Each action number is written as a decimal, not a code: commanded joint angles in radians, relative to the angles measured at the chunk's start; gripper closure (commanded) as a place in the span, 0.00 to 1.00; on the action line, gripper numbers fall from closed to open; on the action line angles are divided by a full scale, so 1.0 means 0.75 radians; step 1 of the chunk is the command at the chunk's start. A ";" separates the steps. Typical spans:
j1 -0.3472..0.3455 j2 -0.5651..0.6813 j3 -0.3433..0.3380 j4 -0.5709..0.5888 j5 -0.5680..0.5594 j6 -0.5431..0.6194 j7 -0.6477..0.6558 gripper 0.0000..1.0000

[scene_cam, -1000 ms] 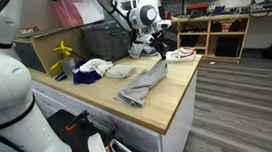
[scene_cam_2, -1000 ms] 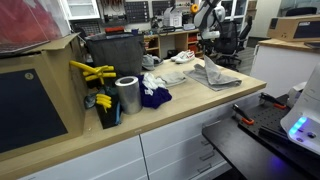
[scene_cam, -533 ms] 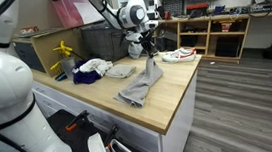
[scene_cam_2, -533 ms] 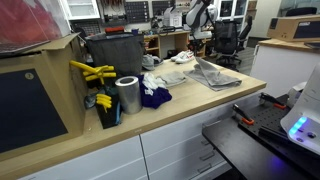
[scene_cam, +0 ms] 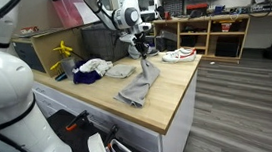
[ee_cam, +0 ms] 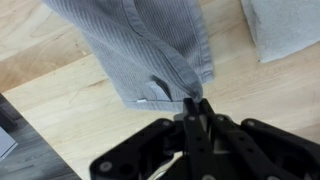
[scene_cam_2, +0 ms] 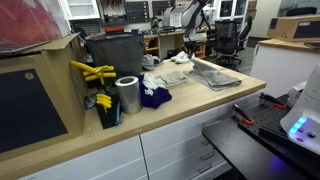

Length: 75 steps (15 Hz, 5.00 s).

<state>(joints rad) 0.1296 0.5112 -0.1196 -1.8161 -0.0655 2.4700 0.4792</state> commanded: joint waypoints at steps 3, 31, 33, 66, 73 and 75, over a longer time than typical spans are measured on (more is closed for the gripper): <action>-0.009 0.005 0.048 0.008 0.077 -0.068 0.003 0.98; -0.217 -0.432 0.033 -0.658 0.054 -0.505 -0.345 0.00; -0.221 -0.434 0.030 -0.714 0.042 -0.462 -0.340 0.00; -0.101 -0.388 0.082 -1.052 0.012 0.390 -0.312 0.88; -0.124 -0.547 0.114 -1.078 0.069 0.229 -0.374 0.99; -0.137 -0.605 0.140 -1.082 0.118 0.102 -0.437 0.99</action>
<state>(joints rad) 0.0441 0.1646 -0.0427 -2.5878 -0.0281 2.6650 0.2239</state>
